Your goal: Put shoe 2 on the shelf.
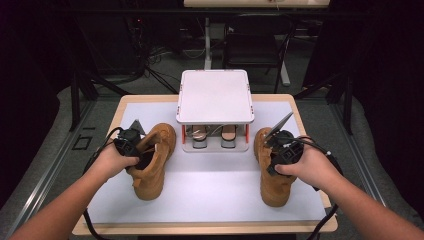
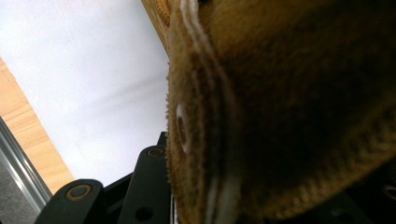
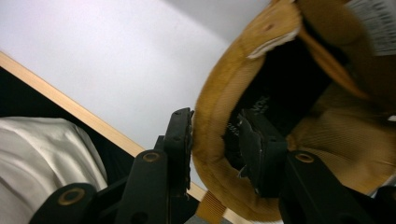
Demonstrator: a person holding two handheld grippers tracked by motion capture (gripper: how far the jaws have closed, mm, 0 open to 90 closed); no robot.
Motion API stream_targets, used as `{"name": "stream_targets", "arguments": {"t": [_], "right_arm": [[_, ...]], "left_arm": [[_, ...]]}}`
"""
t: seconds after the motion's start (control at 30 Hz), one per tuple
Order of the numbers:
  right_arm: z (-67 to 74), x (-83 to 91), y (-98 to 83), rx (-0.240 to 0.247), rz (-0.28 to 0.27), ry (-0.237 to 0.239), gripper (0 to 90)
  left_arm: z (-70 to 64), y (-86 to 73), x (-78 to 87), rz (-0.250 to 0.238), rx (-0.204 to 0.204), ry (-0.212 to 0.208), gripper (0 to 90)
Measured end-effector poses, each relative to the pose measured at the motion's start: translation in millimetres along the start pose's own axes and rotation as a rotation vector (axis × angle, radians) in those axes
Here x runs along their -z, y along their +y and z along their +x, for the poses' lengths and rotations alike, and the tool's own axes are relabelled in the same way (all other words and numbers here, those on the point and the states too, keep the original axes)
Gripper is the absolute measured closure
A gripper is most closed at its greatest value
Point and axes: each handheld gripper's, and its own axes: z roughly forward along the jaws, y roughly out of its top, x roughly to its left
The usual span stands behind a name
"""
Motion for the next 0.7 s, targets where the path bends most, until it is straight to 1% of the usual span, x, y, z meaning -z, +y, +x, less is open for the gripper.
{"name": "stream_targets", "arguments": {"t": [0.03, 0.07, 0.13, 0.17, 0.23, 0.27, 0.3, 0.4, 0.57, 0.6, 0.63, 0.67, 0.7], "right_arm": [[-1.8, 3.4, 0.5, 0.003, 0.011, -0.003, 64.2], [-3.5, 5.7, 0.6, 0.004, 0.008, -0.013, 64.1], [-7.4, 9.7, 0.5, -0.011, 0.002, -0.033, 64.2], [-9.4, 11.3, 0.9, -0.014, 0.003, -0.033, 63.9], [-14.4, 13.5, 0.6, -0.032, -0.013, -0.052, 63.9], [-17.6, 15.4, 0.8, -0.040, -0.002, -0.055, 63.7], [-20.4, 15.0, 0.1, -0.058, -0.016, -0.055, 63.6], [-29.3, 17.9, -0.1, -0.076, -0.003, -0.080, 63.6], [-41.5, 22.6, 0.0, -0.113, 0.004, -0.105, 62.2], [-43.1, 22.6, 0.0, -0.112, 0.004, -0.114, 62.1], [-44.6, 22.1, -0.3, -0.122, 0.004, -0.131, 61.8], [-46.1, 22.0, -0.3, -0.120, 0.011, -0.134, 61.4], [-48.0, 20.6, -0.7, -0.127, 0.007, -0.135, 61.0]], "left_arm": [[0.0, 0.0, 0.0, 0.001, 0.000, 0.000, 68.7], [0.1, 0.0, 0.0, 0.001, 0.000, 0.000, 68.7], [0.1, 0.1, 0.0, 0.000, 0.000, 0.000, 68.7], [0.0, 0.1, -0.1, 0.001, 0.000, 0.000, 68.7], [0.0, 0.1, -0.1, 0.001, 0.000, 0.000, 68.7], [0.0, 0.1, -0.1, 0.001, 0.000, 0.001, 68.7], [0.0, 0.1, 0.1, 0.003, -0.001, 0.000, 68.8], [0.0, 0.1, 0.1, 0.003, -0.002, 0.001, 68.7], [-0.6, 0.2, 0.0, 0.002, -0.002, 0.004, 68.8], [-0.6, 0.1, 0.0, 0.002, -0.002, 0.004, 68.7], [-0.6, 0.1, -0.1, 0.002, -0.002, 0.004, 68.7], [-0.6, 0.1, -0.1, 0.002, -0.002, 0.005, 68.8], [-0.5, 0.1, -0.1, 0.002, -0.001, 0.005, 68.8]]}}
